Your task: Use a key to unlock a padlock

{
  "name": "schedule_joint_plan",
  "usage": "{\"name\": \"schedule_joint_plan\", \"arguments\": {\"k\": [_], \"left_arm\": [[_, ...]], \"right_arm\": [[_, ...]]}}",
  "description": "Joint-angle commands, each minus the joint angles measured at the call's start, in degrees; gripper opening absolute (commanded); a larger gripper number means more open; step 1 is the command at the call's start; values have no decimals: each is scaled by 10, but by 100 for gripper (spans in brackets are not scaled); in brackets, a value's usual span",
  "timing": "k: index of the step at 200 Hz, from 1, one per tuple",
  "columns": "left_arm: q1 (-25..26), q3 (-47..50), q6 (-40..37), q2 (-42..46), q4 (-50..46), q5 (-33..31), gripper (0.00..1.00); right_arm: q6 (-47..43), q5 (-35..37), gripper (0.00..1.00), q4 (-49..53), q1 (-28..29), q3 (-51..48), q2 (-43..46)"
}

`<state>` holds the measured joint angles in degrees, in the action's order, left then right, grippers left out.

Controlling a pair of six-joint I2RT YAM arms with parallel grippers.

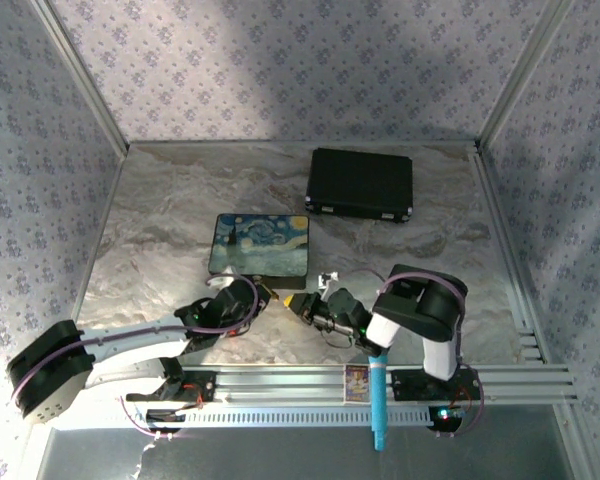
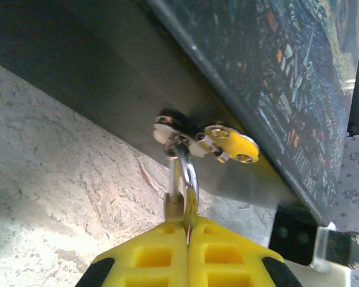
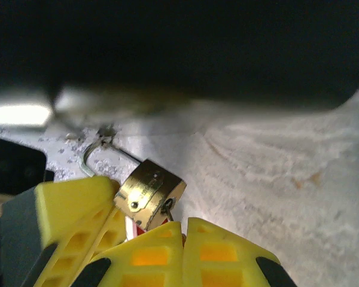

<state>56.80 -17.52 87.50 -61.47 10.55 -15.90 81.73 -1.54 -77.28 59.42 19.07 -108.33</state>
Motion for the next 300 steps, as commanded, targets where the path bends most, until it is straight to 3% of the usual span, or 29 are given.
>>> {"name": "schedule_joint_plan", "arguments": {"k": [1,42,80,100,120,154,183,204,245,300], "left_arm": [[16,2,28,-12,58,39,0],[16,23,38,-13,67,35,0],[15,45,46,43,-24,-9,0],[8,70,46,63,-23,-19,18],[-2,80,35,77,-25,-17,29],[-15,71,10,85,-48,-14,43],[-29,67,-5,83,-28,-2,47],[-41,59,-22,102,-51,0,59],[-59,31,-64,133,-125,-23,59],[-88,55,-115,35,23,34,65]], "right_arm": [[24,-35,0,-26,-2,33,-15],[24,-42,0,-27,-15,22,-6],[15,-45,0,-27,-15,13,4],[14,-52,0,-27,-9,29,-6],[14,-60,0,-26,-2,50,-25],[18,-60,0,-26,5,65,-38],[12,-53,0,-26,8,65,-42],[4,-44,0,-25,10,65,-47],[-33,4,0,-22,16,31,-40],[-51,-2,0,10,3,22,-21]]}}
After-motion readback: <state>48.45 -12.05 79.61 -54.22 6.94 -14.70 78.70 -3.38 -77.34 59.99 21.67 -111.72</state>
